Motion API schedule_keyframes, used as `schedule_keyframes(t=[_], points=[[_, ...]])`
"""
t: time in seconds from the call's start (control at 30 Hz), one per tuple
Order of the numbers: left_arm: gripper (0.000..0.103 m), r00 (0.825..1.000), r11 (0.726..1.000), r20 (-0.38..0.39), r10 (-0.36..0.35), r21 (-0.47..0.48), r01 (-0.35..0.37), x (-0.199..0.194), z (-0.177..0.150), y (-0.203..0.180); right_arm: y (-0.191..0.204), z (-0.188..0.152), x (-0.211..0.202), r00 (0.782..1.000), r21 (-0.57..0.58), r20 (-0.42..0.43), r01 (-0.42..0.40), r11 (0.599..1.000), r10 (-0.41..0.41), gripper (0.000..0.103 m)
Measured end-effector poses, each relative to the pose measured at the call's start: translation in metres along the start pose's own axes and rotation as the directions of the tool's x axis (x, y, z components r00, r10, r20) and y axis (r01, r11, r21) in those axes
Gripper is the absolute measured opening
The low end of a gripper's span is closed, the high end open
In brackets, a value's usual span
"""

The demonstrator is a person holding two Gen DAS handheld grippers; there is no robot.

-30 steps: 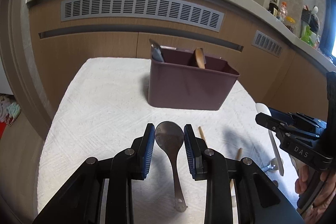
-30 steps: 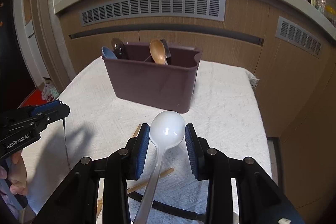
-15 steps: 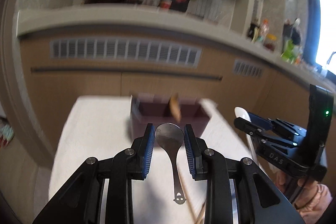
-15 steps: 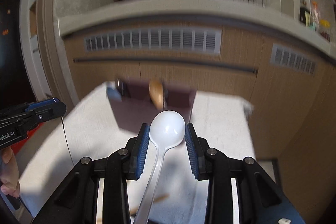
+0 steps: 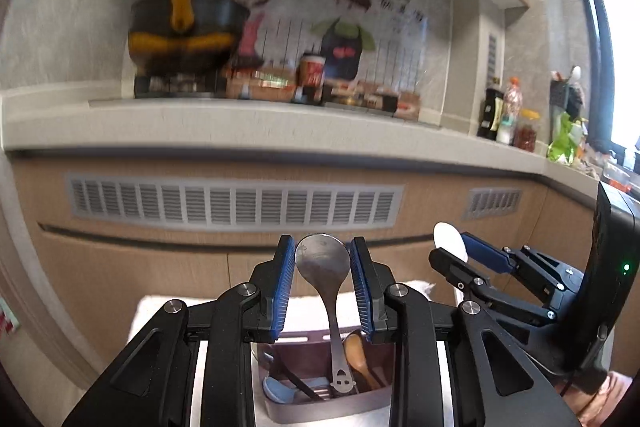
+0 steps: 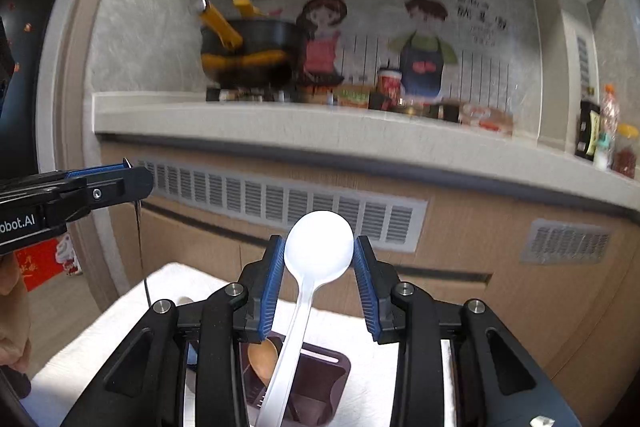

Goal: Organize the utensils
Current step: 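Open the left tool over the caddy while the right tool releases the white spoon into it, then move the left tool to the chopsticks while the right tool approaches the white-knob spoon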

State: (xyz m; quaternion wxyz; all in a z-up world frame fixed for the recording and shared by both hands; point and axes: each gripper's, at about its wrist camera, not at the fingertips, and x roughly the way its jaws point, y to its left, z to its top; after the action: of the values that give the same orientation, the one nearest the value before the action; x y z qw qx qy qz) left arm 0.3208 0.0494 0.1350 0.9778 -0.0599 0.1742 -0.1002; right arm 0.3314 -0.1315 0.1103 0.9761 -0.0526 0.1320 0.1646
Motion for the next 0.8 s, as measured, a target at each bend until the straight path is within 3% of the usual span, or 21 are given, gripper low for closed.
schedule_keyframes(t=[0.3,0.4,0.47,0.53,0.63,0.73,0.8], points=[[0.029,0.995,0.999,-0.102,0.010,-0.037,-0.014,0.059,-0.043,0.014,0.002,-0.043,0.052,0.996,0.000,-0.084,0.009,1.000,-0.009,0.032],[0.033,0.988,0.999,-0.152,-0.005,-0.042,-0.001,0.072,-0.057,0.014,0.001,-0.053,0.063,0.989,0.016,-0.148,-0.028,0.999,0.030,0.037],[0.038,0.983,0.999,-0.182,-0.003,-0.035,-0.003,0.076,-0.065,0.013,-0.002,-0.059,0.066,0.979,0.039,-0.193,-0.055,0.998,0.062,0.068],[0.047,0.981,0.999,-0.194,0.005,-0.032,-0.011,0.075,-0.070,0.012,-0.006,-0.062,0.060,0.981,0.056,-0.188,-0.044,0.997,0.054,0.080],[0.051,0.980,0.999,-0.199,0.009,-0.036,-0.017,0.067,-0.072,0.010,-0.008,-0.064,0.044,0.985,0.021,-0.171,0.027,0.999,-0.023,0.083],[0.052,0.979,0.999,-0.203,0.022,-0.036,-0.030,0.055,-0.075,0.007,-0.014,-0.064,0.028,0.983,0.019,-0.183,0.033,0.999,-0.029,0.095],[0.056,0.977,0.999,-0.212,0.026,-0.038,-0.035,0.047,-0.078,0.008,-0.018,-0.066,0.013,0.981,0.022,-0.189,0.040,0.999,-0.035,0.095]])
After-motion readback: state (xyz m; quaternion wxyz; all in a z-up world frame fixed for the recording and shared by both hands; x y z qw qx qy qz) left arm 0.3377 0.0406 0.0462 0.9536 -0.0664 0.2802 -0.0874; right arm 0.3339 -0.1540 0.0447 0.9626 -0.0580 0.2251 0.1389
